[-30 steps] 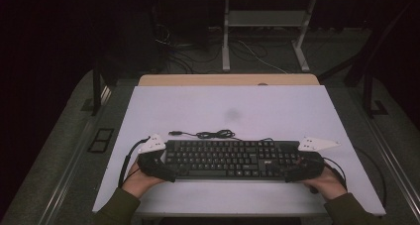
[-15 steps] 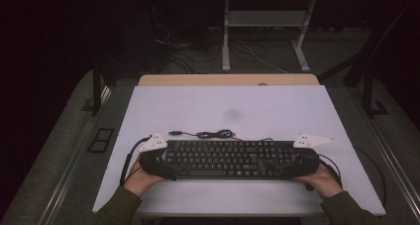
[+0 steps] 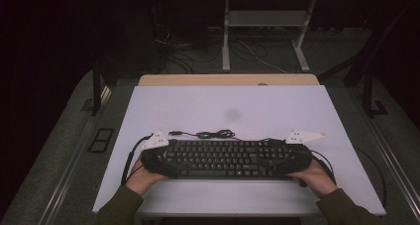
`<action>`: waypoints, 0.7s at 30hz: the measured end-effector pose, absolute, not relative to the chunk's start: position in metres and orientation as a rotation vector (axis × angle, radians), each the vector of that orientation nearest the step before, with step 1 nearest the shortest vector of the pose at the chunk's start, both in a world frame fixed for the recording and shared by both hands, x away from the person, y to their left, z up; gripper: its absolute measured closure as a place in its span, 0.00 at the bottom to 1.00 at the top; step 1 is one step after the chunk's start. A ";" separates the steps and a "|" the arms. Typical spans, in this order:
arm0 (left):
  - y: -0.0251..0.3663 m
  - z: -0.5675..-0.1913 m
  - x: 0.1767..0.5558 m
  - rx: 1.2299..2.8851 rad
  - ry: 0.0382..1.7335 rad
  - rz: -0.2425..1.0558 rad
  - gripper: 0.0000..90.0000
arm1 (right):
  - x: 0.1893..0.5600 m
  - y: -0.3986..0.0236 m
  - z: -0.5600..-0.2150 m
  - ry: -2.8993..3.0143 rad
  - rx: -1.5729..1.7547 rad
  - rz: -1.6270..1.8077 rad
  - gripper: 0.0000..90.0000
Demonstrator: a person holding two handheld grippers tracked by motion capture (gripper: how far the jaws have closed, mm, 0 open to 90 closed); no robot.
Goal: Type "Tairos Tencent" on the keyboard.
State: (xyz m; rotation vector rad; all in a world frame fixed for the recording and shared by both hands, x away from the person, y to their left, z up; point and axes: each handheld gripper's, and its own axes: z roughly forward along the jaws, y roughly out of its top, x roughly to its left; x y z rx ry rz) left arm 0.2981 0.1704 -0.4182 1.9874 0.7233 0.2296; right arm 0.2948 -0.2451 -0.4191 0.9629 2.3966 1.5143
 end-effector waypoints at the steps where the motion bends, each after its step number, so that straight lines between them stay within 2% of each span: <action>1: 0.170 -0.418 0.299 1.990 0.723 0.229 0.00 | 0.295 -0.244 -0.419 2.399 0.965 1.513 0.11; 17: 0.164 -0.418 0.308 1.981 0.735 0.229 0.03 | 0.308 -0.227 -0.415 2.459 0.940 1.516 0.11; 21: 0.162 -0.418 0.310 1.984 0.728 0.244 0.07 | 0.310 -0.222 -0.415 2.468 0.931 1.515 0.15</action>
